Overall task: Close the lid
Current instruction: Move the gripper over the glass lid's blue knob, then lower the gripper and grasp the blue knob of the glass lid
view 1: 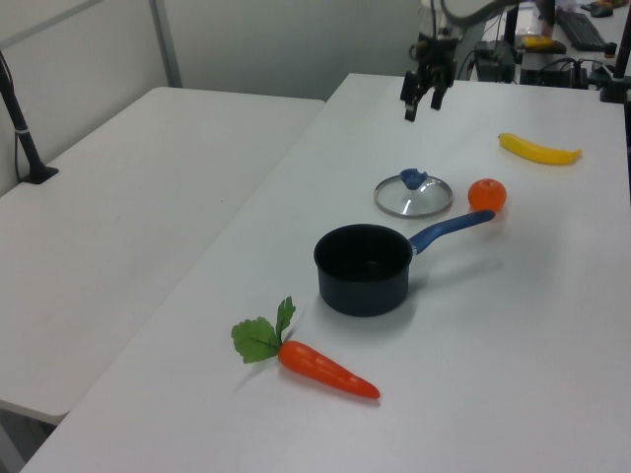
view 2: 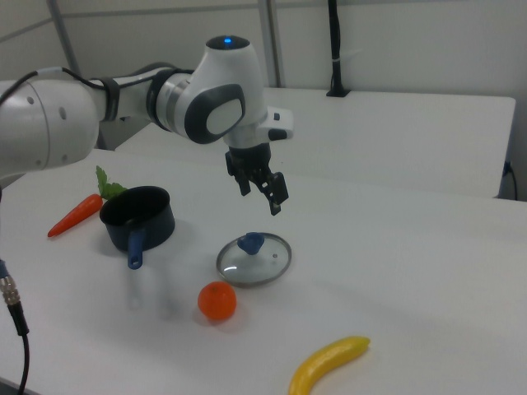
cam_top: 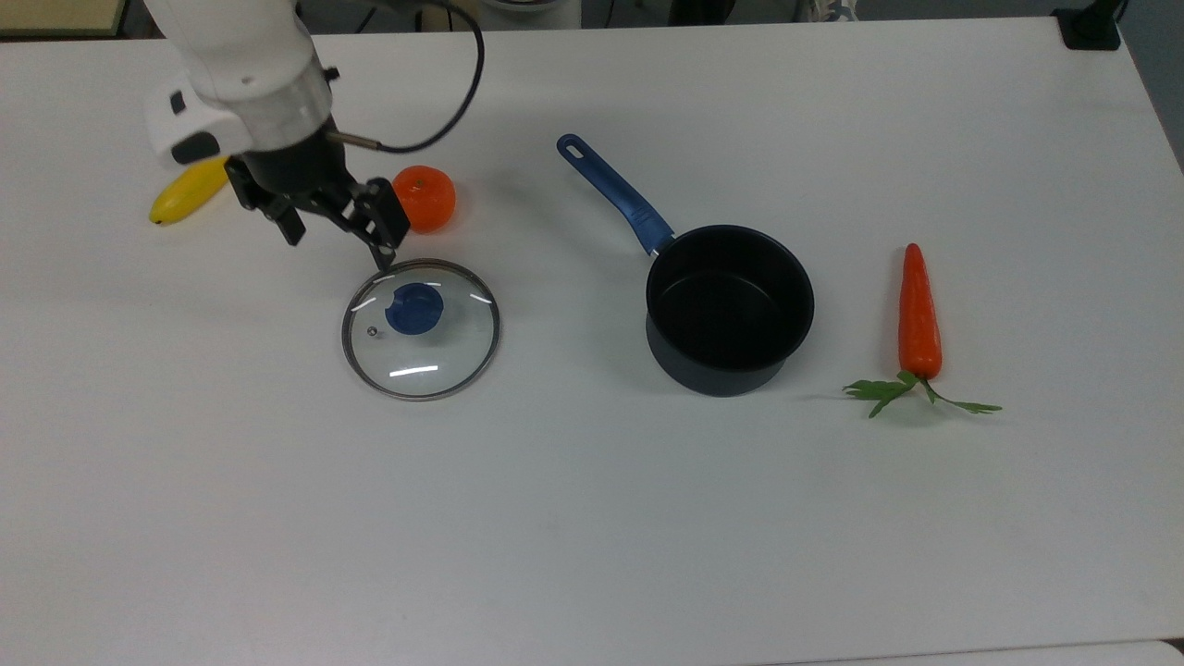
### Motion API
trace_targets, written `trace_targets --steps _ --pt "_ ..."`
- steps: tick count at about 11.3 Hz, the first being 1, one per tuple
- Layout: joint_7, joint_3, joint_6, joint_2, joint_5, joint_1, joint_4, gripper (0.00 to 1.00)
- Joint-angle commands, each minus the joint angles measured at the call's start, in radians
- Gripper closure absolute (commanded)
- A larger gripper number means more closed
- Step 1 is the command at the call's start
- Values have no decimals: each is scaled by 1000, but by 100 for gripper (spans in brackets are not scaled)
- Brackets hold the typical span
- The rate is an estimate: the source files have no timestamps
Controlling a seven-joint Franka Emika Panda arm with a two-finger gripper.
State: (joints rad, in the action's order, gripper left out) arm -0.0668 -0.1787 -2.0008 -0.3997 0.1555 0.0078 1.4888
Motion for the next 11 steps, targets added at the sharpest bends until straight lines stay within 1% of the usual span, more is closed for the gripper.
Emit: trace_targets --steps 1,2,4,6,11 --pt "-7 -4 -41 -28 21 47 25 0" --pt "-8 -4 -74 -37 21 64 39 0" --pt "-45 -4 -107 -50 12 70 47 0" --pt "-45 -4 -107 -68 7 70 56 0" --pt "-30 -4 -105 -70 4 69 102 0"
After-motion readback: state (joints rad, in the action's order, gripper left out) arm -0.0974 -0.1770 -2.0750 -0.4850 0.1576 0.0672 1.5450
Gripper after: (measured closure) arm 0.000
